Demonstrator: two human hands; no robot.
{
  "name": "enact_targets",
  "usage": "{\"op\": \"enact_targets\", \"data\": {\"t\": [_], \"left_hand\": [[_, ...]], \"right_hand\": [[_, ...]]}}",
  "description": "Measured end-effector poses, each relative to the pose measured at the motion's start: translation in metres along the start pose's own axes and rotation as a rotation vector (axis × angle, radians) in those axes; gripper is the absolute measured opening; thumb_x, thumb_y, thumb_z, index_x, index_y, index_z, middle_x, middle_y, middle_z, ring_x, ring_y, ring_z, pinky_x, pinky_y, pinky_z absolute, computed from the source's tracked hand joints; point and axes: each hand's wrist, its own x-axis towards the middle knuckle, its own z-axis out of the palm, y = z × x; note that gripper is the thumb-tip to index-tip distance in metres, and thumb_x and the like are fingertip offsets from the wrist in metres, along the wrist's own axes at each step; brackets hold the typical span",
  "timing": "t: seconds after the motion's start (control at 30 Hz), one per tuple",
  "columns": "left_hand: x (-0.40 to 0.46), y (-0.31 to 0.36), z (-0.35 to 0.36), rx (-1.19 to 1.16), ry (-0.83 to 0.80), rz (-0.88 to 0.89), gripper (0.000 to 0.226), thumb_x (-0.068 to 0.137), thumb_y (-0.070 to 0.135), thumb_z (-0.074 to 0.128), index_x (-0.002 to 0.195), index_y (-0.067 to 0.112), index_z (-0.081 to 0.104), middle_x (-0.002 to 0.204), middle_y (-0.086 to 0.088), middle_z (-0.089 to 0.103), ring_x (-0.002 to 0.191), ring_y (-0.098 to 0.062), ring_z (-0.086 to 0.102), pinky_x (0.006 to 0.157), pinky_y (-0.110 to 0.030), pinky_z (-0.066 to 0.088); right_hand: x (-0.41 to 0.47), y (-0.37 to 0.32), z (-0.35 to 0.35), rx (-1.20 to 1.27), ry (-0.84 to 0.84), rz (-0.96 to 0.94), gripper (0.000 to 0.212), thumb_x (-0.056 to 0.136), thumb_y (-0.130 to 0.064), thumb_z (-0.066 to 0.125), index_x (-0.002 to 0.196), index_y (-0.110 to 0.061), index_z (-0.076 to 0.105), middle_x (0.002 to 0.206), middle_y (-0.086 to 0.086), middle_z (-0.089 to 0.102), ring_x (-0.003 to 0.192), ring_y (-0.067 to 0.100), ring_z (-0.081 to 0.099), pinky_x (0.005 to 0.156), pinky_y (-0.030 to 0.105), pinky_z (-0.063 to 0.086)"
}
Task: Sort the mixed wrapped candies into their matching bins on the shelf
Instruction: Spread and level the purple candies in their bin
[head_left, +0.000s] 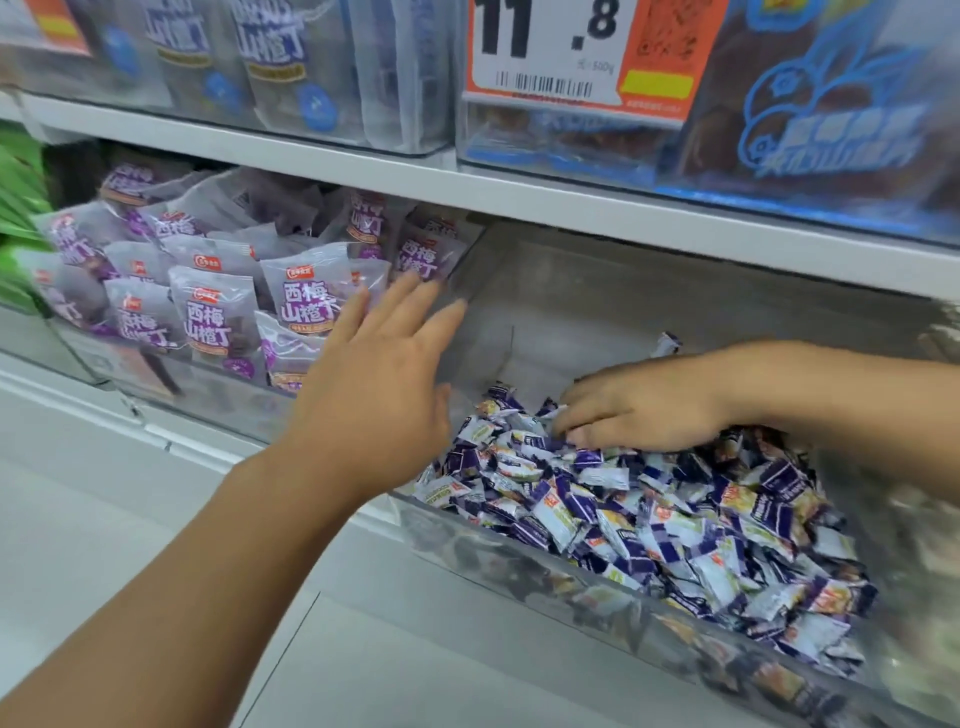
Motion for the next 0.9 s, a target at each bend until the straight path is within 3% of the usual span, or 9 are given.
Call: {"op": "enact_targets", "data": {"t": [0.07, 0.1, 0.23, 0.33, 0.43, 0.6, 0.73, 0.83, 0.9], "left_hand": [[-0.001, 0.011, -0.002, -0.024, -0.033, 0.036, 0.073, 0.090, 0.020, 0.053, 0.156, 0.017, 0.020, 0.165, -0.003, 0.010, 0.152, -0.018, -0.001, 0.123, -0.038, -0.003], [-0.002, 0.015, -0.003, -0.061, -0.060, 0.050, 0.075, 0.089, 0.013, 0.052, 0.156, 0.018, 0.020, 0.165, -0.001, 0.007, 0.152, -0.018, 0.001, 0.123, -0.036, 0.001], [-0.006, 0.026, -0.004, -0.298, -0.151, -0.021, 0.076, 0.079, -0.009, 0.046, 0.149, 0.020, 0.038, 0.165, 0.007, 0.007, 0.140, -0.026, 0.039, 0.103, -0.045, 0.044], [-0.005, 0.028, -0.005, -0.315, -0.144, -0.029, 0.075, 0.079, -0.012, 0.048, 0.148, 0.017, 0.039, 0.165, 0.005, 0.010, 0.140, -0.024, 0.039, 0.105, -0.041, 0.044], [-0.007, 0.031, -0.013, -0.320, -0.161, -0.059, 0.079, 0.078, -0.013, 0.051, 0.149, 0.018, 0.038, 0.165, 0.003, 0.012, 0.144, -0.021, 0.033, 0.104, -0.033, 0.040], [-0.017, 0.032, -0.036, -0.208, -0.195, -0.047, 0.076, 0.079, -0.010, 0.059, 0.147, 0.020, 0.042, 0.158, 0.001, 0.031, 0.140, -0.024, 0.038, 0.110, -0.036, 0.037], [-0.021, 0.038, -0.037, -0.161, -0.191, -0.070, 0.071, 0.077, -0.008, 0.058, 0.141, 0.021, 0.044, 0.143, 0.002, 0.044, 0.125, -0.029, 0.051, 0.100, -0.045, 0.046], [-0.010, 0.044, -0.030, -0.138, -0.096, -0.126, 0.065, 0.077, 0.000, 0.055, 0.137, 0.021, 0.040, 0.135, -0.003, 0.045, 0.112, -0.037, 0.057, 0.088, -0.052, 0.051], [-0.003, 0.046, -0.025, -0.200, -0.009, -0.199, 0.056, 0.083, 0.013, 0.059, 0.136, 0.019, 0.039, 0.129, -0.007, 0.052, 0.110, -0.038, 0.057, 0.089, -0.052, 0.050]], "right_hand": [[-0.027, 0.001, 0.012, -0.032, 0.031, 0.001, 0.048, 0.105, -0.045, 0.032, 0.151, -0.031, 0.040, 0.157, -0.010, 0.033, 0.146, 0.010, 0.024, 0.116, 0.017, 0.013], [-0.038, 0.003, 0.016, -0.043, 0.049, 0.000, 0.049, 0.105, -0.046, 0.031, 0.151, -0.033, 0.039, 0.158, -0.012, 0.032, 0.147, 0.009, 0.022, 0.119, 0.021, 0.012], [-0.068, 0.007, 0.033, -0.065, 0.136, 0.008, 0.052, 0.103, -0.049, 0.034, 0.152, -0.032, 0.036, 0.153, -0.012, 0.038, 0.144, 0.008, 0.025, 0.120, 0.035, 0.020], [-0.085, 0.006, 0.041, -0.030, 0.163, 0.037, 0.051, 0.103, -0.046, 0.041, 0.151, -0.032, 0.037, 0.156, -0.013, 0.033, 0.149, 0.009, 0.016, 0.122, 0.027, 0.010], [-0.098, 0.003, 0.043, 0.049, 0.224, 0.010, 0.046, 0.100, -0.038, 0.053, 0.145, -0.029, 0.048, 0.151, -0.012, 0.041, 0.142, 0.007, 0.027, 0.117, 0.018, 0.013], [-0.115, -0.006, 0.056, 0.167, 0.251, 0.016, 0.043, 0.093, -0.044, 0.063, 0.135, -0.038, 0.055, 0.138, -0.018, 0.049, 0.129, 0.001, 0.043, 0.114, 0.030, 0.032], [-0.114, -0.023, 0.038, 0.081, 0.287, 0.064, 0.046, 0.096, -0.045, 0.058, 0.140, -0.040, 0.049, 0.148, -0.016, 0.041, 0.135, 0.005, 0.039, 0.116, 0.032, 0.031], [-0.077, -0.033, 0.004, 0.000, 0.370, 0.075, 0.047, 0.098, -0.042, 0.055, 0.142, -0.031, 0.048, 0.147, -0.008, 0.047, 0.133, 0.014, 0.045, 0.112, 0.033, 0.035], [-0.044, -0.039, -0.014, -0.012, 0.262, 0.106, 0.049, 0.098, -0.046, 0.053, 0.143, -0.027, 0.049, 0.144, -0.003, 0.052, 0.129, 0.020, 0.050, 0.109, 0.038, 0.040]]}}
